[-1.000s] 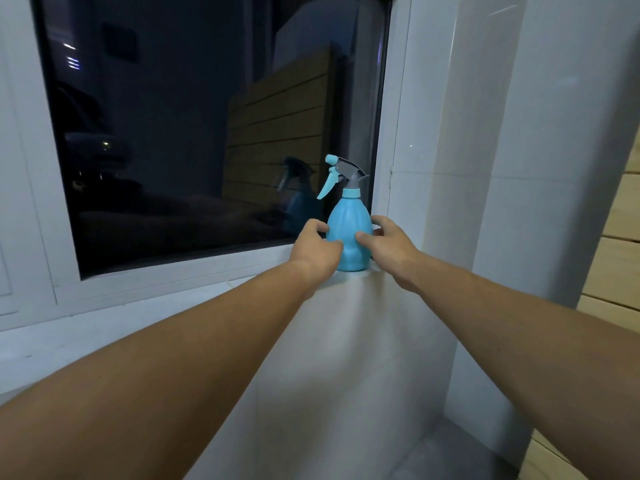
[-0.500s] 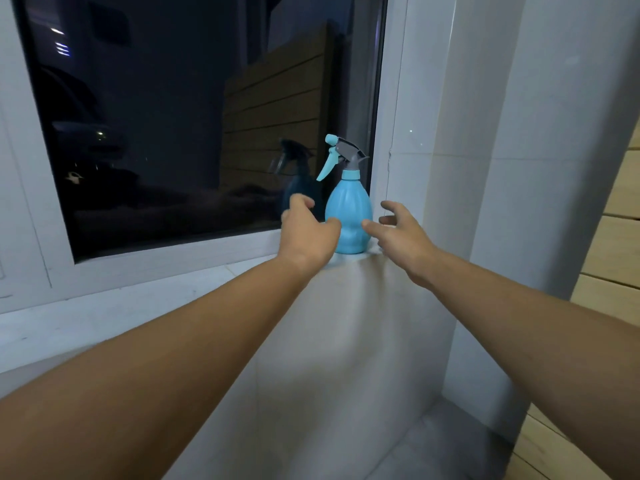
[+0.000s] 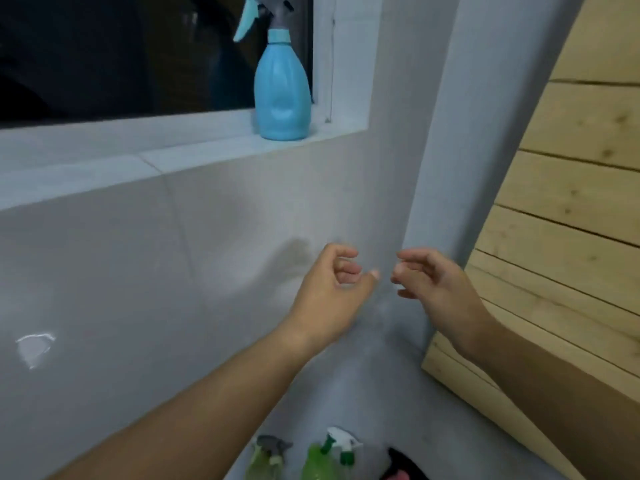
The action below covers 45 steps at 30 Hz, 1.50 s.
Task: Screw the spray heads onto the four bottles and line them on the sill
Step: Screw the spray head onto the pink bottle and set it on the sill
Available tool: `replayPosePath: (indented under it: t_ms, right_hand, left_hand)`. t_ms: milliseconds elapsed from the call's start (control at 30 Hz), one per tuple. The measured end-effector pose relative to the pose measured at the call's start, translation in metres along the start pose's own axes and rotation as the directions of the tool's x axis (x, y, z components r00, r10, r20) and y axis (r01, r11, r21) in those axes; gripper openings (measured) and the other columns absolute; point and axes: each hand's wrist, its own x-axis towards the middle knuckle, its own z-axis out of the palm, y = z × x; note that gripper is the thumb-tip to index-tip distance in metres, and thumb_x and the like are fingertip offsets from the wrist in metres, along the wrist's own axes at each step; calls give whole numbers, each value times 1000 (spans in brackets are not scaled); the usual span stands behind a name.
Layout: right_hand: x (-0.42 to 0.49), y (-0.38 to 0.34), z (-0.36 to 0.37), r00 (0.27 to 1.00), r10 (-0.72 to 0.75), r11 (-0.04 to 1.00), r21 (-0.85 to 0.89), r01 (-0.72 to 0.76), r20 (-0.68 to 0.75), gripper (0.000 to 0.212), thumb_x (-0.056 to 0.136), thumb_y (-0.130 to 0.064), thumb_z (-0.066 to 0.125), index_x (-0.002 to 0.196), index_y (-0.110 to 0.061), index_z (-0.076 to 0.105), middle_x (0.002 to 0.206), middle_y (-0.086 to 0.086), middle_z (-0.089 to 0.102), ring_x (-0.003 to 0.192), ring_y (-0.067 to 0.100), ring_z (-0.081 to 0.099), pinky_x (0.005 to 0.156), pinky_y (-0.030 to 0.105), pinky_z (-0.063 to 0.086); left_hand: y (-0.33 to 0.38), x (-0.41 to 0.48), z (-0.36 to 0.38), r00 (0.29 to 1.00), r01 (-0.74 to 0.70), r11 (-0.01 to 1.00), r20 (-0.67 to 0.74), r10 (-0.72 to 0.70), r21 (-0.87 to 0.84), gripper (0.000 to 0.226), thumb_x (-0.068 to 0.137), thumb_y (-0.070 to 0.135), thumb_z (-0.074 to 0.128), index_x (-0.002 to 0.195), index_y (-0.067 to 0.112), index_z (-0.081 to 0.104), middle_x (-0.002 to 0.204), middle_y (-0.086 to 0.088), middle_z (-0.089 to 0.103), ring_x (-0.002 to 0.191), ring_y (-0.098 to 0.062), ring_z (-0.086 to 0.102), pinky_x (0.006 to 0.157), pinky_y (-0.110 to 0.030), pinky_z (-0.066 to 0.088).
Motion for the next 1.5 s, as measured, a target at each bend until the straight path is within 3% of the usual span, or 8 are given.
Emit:
replayPosePath:
  t_ms: [267, 500, 567, 700, 833, 967, 1167, 1500]
  right_hand:
    - [-63, 121, -21, 977, 208, 967, -156, -200, 35, 20, 87, -26, 70, 106, -22, 64, 100, 4, 69, 92, 23, 68, 84, 40, 57]
    - [-103, 238, -30, 867, 492, 820, -375, -433, 76, 32, 87, -34, 69, 112, -16, 65, 102, 0, 66, 85, 8, 62, 71, 22, 46]
    - [-109, 266, -32, 816, 572, 761, -419, -495, 75, 34, 86, -36, 69, 113, -15, 64, 107, 3, 65, 87, 11, 61, 73, 23, 45]
    - [-118, 318, -26, 753, 655, 677, -495, -545, 67, 41, 86, -38, 70, 116, -10, 65, 109, 8, 65, 89, 19, 61, 76, 28, 47]
    - [-122, 351, -18, 709, 705, 636, -428, -643, -17, 46, 82, -39, 74, 115, -8, 64, 109, 11, 66, 83, 21, 62, 75, 32, 50]
    - [-124, 371, -16, 687, 725, 618, -397, -679, -46, 50, 80, -40, 76, 116, -8, 65, 115, 12, 65, 88, 23, 61, 77, 33, 50]
    - [-123, 385, -12, 672, 735, 599, -375, -707, -94, 54, 73, -42, 81, 112, -7, 67, 105, 8, 64, 94, 24, 61, 89, 38, 54]
    - [-122, 380, 5, 689, 720, 586, -464, -664, -76, 32, 67, -35, 87, 73, -15, 62, 71, 0, 61, 67, 17, 61, 72, 38, 59]
  left_hand:
    - [-115, -60, 47, 951, 263, 947, 117, -287, 186, 32, 90, 25, 76, 114, 23, 54, 106, -8, 64, 93, -17, 64, 71, -16, 49]
    - [-218, -107, 72, 735, 494, 745, 242, -634, 448, 64, 84, 46, 76, 134, 20, 45, 115, 2, 59, 87, -6, 60, 58, -12, 42]
    - [-238, -118, 82, 702, 499, 704, 239, -670, 506, 75, 82, 47, 78, 141, 17, 43, 120, -1, 61, 96, -12, 61, 72, -16, 47]
    - [-268, -135, 106, 677, 425, 638, 242, -695, 641, 86, 81, 47, 77, 149, 13, 38, 147, -13, 51, 129, -28, 55, 100, -34, 47]
    - [-282, -143, 120, 699, 328, 610, 249, -670, 721, 79, 77, 48, 77, 140, 14, 44, 136, -13, 56, 114, -27, 59, 89, -31, 48]
    - [-289, -151, 126, 704, 281, 541, 214, -678, 793, 70, 78, 47, 74, 133, 12, 47, 131, -17, 55, 117, -35, 61, 98, -44, 53]
    - [-296, -160, 131, 684, 375, 525, 154, -713, 764, 62, 80, 46, 64, 127, 11, 45, 124, -16, 61, 111, -34, 64, 95, -47, 55]
    - [-298, -167, 121, 691, 496, 606, 140, -709, 621, 61, 79, 41, 74, 125, 13, 46, 107, -6, 65, 97, -29, 67, 84, -37, 57]
